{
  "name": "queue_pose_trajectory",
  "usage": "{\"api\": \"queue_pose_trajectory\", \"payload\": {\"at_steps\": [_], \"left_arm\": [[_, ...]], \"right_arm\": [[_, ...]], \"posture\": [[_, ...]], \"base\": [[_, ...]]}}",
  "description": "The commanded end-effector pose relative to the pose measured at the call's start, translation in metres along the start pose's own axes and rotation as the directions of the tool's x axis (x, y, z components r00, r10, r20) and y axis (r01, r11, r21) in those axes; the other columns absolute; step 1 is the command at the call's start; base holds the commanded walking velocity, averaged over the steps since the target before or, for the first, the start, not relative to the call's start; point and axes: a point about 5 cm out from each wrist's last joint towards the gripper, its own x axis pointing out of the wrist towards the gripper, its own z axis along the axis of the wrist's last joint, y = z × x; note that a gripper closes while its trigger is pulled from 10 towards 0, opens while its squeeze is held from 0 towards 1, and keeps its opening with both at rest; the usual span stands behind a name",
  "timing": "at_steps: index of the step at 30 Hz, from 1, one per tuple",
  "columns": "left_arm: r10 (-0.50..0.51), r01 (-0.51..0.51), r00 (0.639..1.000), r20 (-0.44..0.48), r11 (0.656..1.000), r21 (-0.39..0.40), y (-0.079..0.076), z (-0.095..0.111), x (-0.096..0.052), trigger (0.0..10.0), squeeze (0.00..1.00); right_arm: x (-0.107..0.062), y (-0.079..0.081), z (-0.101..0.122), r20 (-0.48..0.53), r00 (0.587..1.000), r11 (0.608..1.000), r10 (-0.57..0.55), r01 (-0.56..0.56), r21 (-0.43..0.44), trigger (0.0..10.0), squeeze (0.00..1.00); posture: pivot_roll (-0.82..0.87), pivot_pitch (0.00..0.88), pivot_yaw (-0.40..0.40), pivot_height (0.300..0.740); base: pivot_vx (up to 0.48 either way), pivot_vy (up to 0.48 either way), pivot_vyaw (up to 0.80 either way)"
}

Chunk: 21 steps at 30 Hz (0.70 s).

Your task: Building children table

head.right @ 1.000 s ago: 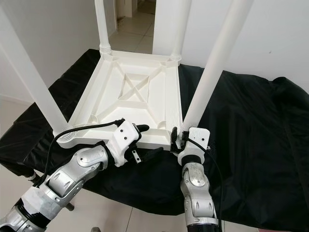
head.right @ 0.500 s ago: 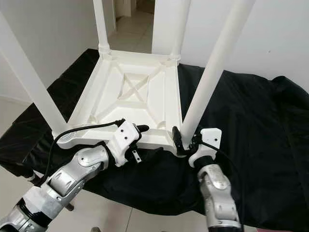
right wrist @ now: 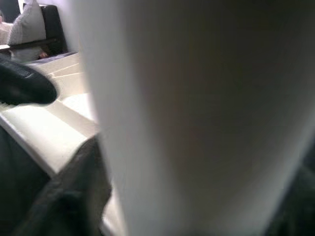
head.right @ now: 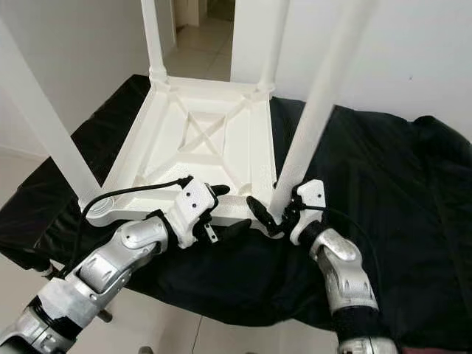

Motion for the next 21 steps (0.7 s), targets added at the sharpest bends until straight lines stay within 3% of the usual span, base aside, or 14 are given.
{"api": "queue_pose_trajectory", "payload": {"at_steps": [1,14,15,21], "left_arm": [[-0.159,0.159,0.987,-0.003,0.987,0.022,-0.007,0.001,0.000,10.0,0.00],[-0.160,0.160,0.987,-0.002,0.987,0.023,-0.007,0.000,0.000,10.0,0.00],[-0.162,0.162,0.987,-0.002,0.986,0.024,-0.007,0.000,0.000,10.0,0.00],[-0.167,0.167,0.986,-0.003,0.986,0.023,-0.007,0.000,0.000,10.0,0.00]], "right_arm": [[0.003,0.000,-0.003,-0.023,0.999,0.999,0.033,-0.033,-0.012,0.0,0.00],[-0.009,-0.006,-0.012,-0.043,0.998,0.999,0.047,-0.047,-0.002,0.0,0.00],[-0.010,-0.007,-0.013,-0.043,0.998,0.999,0.040,-0.040,0.006,10.0,0.00],[-0.015,-0.005,-0.014,-0.028,1.000,1.000,0.000,0.001,0.016,10.0,0.00]], "posture": [[-0.07,0.000,-0.041,0.740],[-0.07,0.000,-0.035,0.740],[-0.08,0.000,-0.032,0.740],[-0.08,0.000,-0.031,0.740]], "base": [[0.000,0.000,0.00],[0.000,0.000,0.00],[0.000,0.000,0.00],[0.000,0.000,0.00]]}}
